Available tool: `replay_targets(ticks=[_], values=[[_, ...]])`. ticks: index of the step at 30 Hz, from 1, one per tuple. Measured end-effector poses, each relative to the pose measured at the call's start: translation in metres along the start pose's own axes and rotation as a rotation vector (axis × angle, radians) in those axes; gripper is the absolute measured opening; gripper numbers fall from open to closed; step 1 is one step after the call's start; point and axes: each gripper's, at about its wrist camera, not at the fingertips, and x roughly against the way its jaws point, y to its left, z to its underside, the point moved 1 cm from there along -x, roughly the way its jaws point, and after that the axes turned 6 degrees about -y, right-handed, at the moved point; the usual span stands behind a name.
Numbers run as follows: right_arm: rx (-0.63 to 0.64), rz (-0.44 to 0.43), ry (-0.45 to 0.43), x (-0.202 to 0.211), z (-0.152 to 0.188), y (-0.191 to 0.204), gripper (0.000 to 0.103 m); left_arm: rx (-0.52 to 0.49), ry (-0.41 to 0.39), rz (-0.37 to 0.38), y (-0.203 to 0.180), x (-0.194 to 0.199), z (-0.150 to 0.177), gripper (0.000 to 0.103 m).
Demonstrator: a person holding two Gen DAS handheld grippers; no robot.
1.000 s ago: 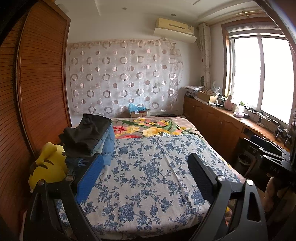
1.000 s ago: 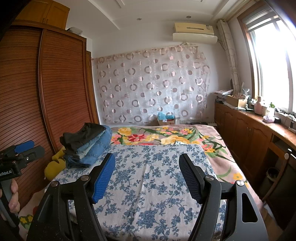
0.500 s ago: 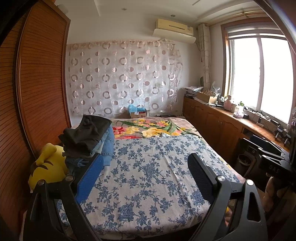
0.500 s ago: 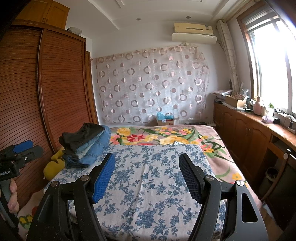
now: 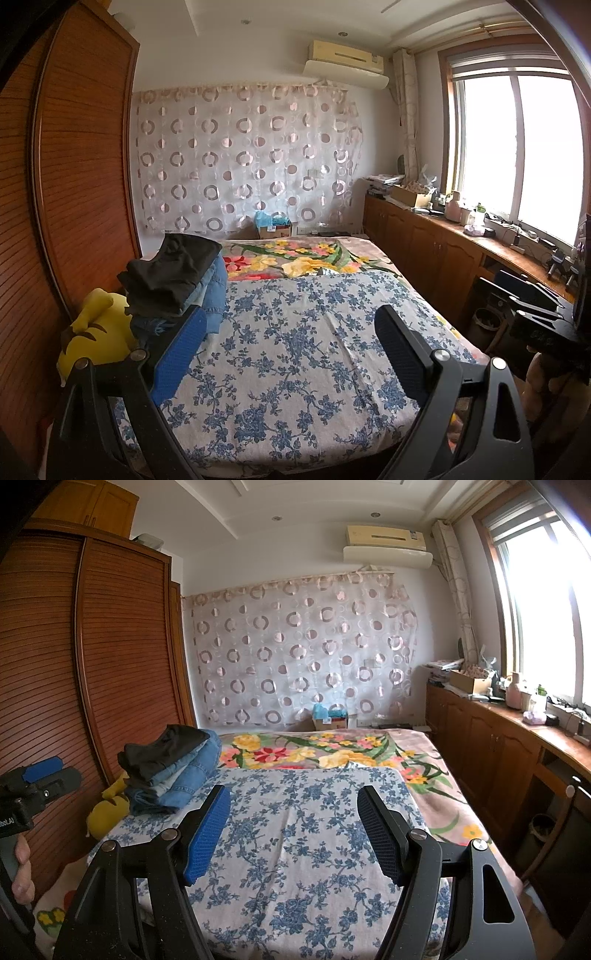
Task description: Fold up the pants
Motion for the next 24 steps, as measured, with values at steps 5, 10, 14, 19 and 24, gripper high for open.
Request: replay_targets(ticks=[5, 10, 14, 19, 24], values=[[0.000, -0.002, 0.000, 0.0001, -0.0004, -0.0003, 0.073, -0.001, 0.001, 0.000, 0.0002, 0.0001, 0.0006, 0.093], [0.001, 0.001, -0.001, 0.0002, 0.0003, 0.0008, 0.073, 0.000, 0.000, -0.001, 0.0002, 0.0003, 0.0013, 0.093], [0.001, 0.001, -0.001, 0.0003, 0.0002, 0.0007, 0.073, -0.002, 0.000, -0.001, 0.0004, 0.0003, 0.0013, 0.093], [0.000, 0.001, -0.001, -0.0002, -0.0008, 0.0015, 0.073, -0.001, -0.001, -0.001, 0.0011, 0.0005, 0.0011, 0.093], [-0.002, -0.001, -0.006, 0.0004, -0.0009, 0.0025, 0.073, -0.001, -0.001, 0.000, 0.0006, 0.0006, 0.0016, 0.093]])
